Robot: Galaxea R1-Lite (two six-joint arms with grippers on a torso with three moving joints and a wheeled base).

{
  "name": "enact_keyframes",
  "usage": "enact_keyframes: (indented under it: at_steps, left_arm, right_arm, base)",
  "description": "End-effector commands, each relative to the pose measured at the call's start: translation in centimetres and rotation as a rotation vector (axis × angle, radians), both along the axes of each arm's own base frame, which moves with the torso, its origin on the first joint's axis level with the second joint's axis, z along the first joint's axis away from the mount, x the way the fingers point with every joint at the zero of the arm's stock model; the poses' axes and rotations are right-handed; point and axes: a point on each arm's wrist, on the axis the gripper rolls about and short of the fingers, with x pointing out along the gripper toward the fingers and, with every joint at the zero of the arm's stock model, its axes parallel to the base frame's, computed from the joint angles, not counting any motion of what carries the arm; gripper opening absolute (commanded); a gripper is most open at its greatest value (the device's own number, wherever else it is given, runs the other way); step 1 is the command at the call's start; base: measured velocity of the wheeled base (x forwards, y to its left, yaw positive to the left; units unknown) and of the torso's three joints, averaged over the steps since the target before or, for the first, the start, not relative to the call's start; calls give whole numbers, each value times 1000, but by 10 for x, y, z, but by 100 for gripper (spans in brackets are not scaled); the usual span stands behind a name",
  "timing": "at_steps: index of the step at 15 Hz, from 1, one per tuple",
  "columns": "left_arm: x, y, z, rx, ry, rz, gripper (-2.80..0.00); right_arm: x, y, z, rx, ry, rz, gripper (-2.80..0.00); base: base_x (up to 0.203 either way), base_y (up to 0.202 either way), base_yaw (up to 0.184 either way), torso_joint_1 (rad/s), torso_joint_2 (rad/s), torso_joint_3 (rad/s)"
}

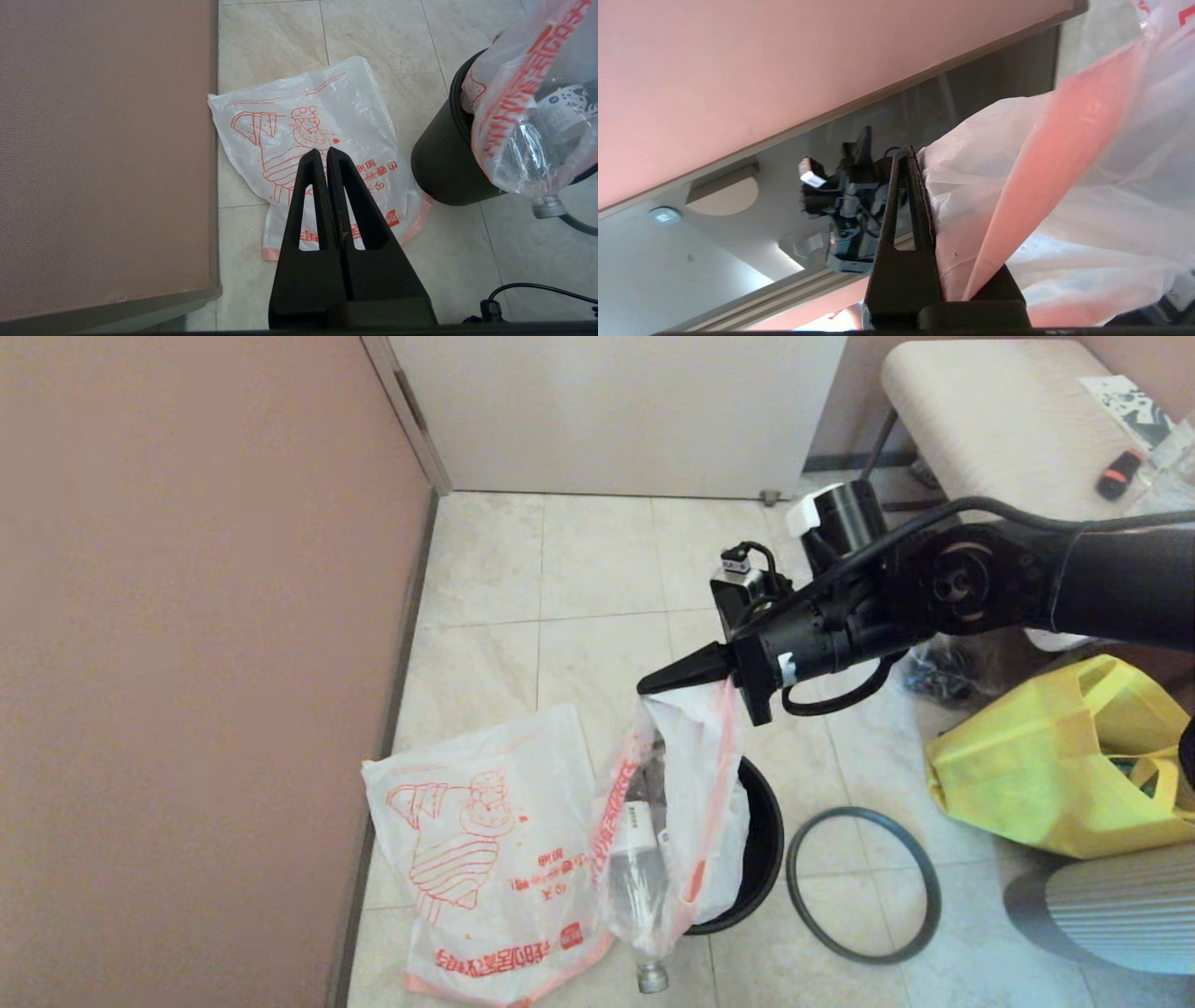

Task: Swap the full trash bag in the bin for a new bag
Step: Place the trash bag on the floor

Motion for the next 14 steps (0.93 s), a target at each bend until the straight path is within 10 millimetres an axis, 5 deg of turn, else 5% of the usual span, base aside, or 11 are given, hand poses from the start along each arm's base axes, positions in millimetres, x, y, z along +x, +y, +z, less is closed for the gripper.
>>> enact_keyframes:
  at_steps: [1, 14]
  left_arm:
    - [0, 0, 0, 1, 1, 0, -280]
    - [0, 0, 0, 1, 1, 0, -280]
  right_arm:
    - [-6, -2, 10, 15, 0, 2, -280]
    - [-58, -27, 91, 162, -63, 4, -280]
  base:
    - [0, 0, 0, 0, 0, 0]
    - [0, 0, 0, 0, 0, 0]
